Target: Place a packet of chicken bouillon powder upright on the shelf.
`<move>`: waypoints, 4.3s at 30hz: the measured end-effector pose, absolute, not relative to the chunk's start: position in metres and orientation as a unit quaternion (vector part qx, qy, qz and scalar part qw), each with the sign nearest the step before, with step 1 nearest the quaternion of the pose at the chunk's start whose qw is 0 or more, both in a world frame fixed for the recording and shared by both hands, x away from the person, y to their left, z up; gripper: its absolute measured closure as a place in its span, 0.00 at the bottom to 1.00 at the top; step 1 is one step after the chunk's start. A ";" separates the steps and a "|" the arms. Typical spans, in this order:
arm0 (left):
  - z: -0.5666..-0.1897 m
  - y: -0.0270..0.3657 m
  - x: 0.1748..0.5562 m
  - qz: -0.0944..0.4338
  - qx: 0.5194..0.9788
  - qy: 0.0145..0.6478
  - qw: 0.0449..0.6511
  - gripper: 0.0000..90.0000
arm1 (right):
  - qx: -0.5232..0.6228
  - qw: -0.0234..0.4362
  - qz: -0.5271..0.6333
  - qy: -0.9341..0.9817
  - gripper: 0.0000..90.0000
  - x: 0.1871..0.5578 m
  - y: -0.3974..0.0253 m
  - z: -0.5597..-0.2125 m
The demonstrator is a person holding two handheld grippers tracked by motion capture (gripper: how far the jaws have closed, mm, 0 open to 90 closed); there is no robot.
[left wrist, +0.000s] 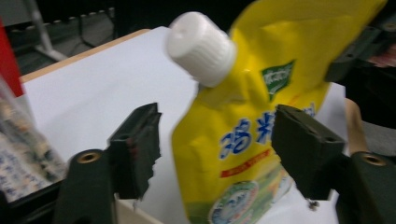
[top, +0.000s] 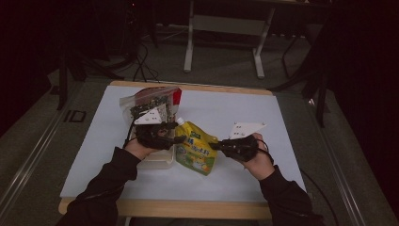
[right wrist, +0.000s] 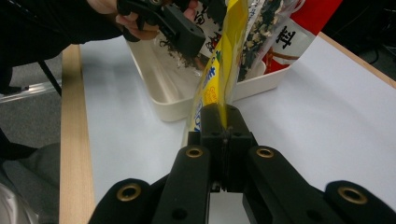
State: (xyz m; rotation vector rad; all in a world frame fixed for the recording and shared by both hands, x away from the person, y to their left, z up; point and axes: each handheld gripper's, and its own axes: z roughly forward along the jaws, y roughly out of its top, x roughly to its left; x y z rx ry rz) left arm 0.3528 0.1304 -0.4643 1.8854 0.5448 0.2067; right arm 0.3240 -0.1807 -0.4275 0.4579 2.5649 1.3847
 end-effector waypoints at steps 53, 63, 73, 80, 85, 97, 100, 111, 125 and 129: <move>-0.470 0.111 0.287 0.051 0.823 0.175 0.538 0.07 | 0.157 0.110 0.478 0.857 1.00 0.343 -0.168 -0.381; -0.494 0.075 0.263 0.017 0.842 0.132 0.523 0.08 | 0.135 0.094 0.492 0.855 1.00 0.349 -0.144 -0.372; -0.513 0.067 0.259 0.000 0.848 0.135 0.513 0.08 | 0.107 0.070 0.495 0.859 1.00 0.355 -0.119 -0.373; -0.527 0.062 0.255 -0.008 0.856 0.131 0.499 0.08 | 0.083 0.059 0.492 0.864 1.00 0.356 -0.096 -0.375; -0.537 0.059 0.257 -0.020 0.862 0.130 0.489 0.08 | 0.072 0.050 0.494 0.865 1.00 0.356 -0.082 -0.378; -0.540 0.063 0.262 -0.031 0.858 0.138 0.494 0.08 | 0.019 0.012 0.489 0.872 1.00 0.357 -0.041 -0.400; -0.540 0.064 0.262 -0.031 0.859 0.135 0.493 0.08 | 0.014 -0.003 0.478 0.878 1.00 0.357 -0.034 -0.410; -0.542 0.062 0.262 -0.030 0.862 0.132 0.489 0.08 | 0.011 -0.022 0.447 0.894 1.00 0.361 -0.027 -0.443; -0.541 0.063 0.263 -0.029 0.861 0.132 0.490 0.08 | 0.044 -0.001 0.458 0.888 0.67 0.361 -0.048 -0.435; -0.540 0.062 0.262 -0.026 0.863 0.133 0.488 0.08 | 0.071 0.020 0.457 0.887 0.55 0.363 -0.063 -0.435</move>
